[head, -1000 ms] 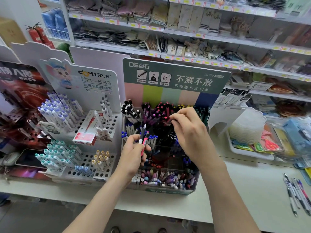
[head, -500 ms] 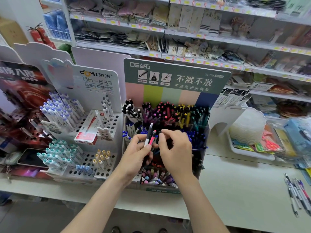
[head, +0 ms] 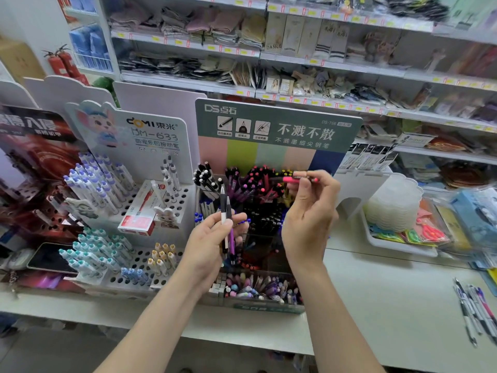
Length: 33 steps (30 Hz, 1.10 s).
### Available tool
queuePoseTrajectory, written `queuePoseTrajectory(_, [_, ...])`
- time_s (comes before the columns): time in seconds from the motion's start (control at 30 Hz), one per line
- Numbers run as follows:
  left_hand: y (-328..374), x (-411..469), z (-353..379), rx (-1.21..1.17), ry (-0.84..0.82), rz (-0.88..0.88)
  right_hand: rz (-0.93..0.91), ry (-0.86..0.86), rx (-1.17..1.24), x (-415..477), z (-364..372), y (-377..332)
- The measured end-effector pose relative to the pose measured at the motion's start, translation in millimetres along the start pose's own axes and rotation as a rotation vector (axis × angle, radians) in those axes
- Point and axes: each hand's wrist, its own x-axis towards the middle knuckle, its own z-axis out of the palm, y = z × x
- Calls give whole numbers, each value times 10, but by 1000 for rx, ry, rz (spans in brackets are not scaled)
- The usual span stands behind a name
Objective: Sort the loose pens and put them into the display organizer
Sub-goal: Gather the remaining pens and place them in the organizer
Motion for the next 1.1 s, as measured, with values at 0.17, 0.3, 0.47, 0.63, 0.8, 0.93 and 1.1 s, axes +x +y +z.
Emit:
queuePoseTrajectory(0.17, [122,-37,67,-121,-35,-69,-96,-406,-474,287,168,451])
queuePoseTrajectory(0.3, [169,-56,98,-120,-34,-74,-265,-466,-839,256,182,642])
queuePoseTrajectory(0.47, [187,-56,107,-102,-14,-73,-297,-345,-840,102,102,492])
queuePoseTrajectory(0.63, [174,-21,137,-129,-5,-16,132,-589,-209,-201,-48,-10])
queuePoseTrajectory(0.8, [231,20,149,-172,-9,26,387,-567,73,-347,-35,-73])
queuePoseTrajectory(0.93, [238,59,102,11,99,44,352,-172,139,-46,16,-95])
queuePoseTrajectory(1.1, [295,257,165,185,120,43,-105,-331,-223,354,161,52])
